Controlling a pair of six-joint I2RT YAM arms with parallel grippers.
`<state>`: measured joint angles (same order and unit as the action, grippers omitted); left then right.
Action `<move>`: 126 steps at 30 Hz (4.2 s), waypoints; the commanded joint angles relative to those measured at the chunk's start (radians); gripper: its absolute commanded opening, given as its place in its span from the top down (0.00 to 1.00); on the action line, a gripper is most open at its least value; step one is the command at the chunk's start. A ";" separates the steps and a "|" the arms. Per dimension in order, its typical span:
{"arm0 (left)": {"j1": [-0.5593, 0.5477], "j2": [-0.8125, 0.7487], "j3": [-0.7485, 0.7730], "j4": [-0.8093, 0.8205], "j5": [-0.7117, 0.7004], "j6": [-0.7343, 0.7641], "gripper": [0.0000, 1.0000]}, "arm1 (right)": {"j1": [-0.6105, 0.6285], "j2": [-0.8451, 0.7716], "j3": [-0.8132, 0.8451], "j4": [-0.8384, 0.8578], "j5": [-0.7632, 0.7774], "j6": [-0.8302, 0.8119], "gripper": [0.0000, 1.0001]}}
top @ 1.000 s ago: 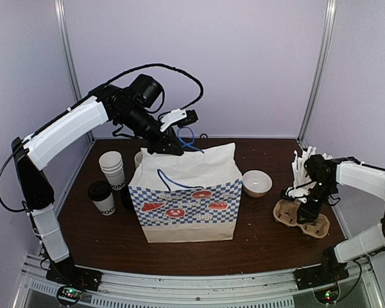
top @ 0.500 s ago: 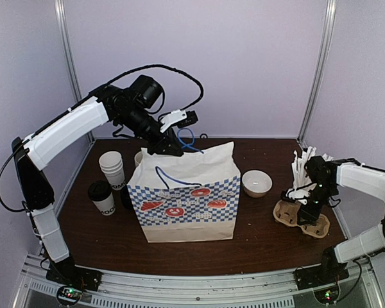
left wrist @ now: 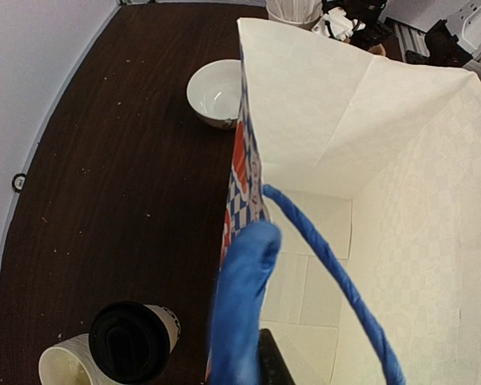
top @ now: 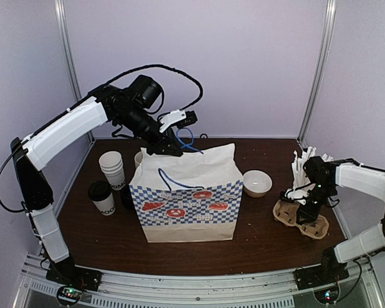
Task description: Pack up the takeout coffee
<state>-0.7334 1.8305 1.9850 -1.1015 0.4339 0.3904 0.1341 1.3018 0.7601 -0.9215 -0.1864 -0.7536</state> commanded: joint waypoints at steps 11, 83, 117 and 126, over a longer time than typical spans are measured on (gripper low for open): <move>-0.004 -0.029 0.007 0.000 0.012 0.001 0.96 | 0.172 -0.147 0.156 -0.202 -0.193 0.061 0.68; -0.058 0.241 0.391 -0.152 0.131 -0.463 0.49 | 0.823 0.449 1.303 -0.556 -0.189 -0.020 0.70; 0.078 -0.418 -0.312 0.204 -0.301 -0.436 0.03 | 0.891 0.602 1.055 -0.425 0.086 -0.083 0.68; 0.095 -0.415 -0.337 0.217 -0.290 -0.442 0.02 | 0.901 0.618 0.935 -0.313 0.111 -0.060 0.66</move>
<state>-0.6487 1.4269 1.6581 -0.9375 0.1379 -0.0372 1.0275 1.9045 1.7226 -1.2999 -0.0994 -0.8303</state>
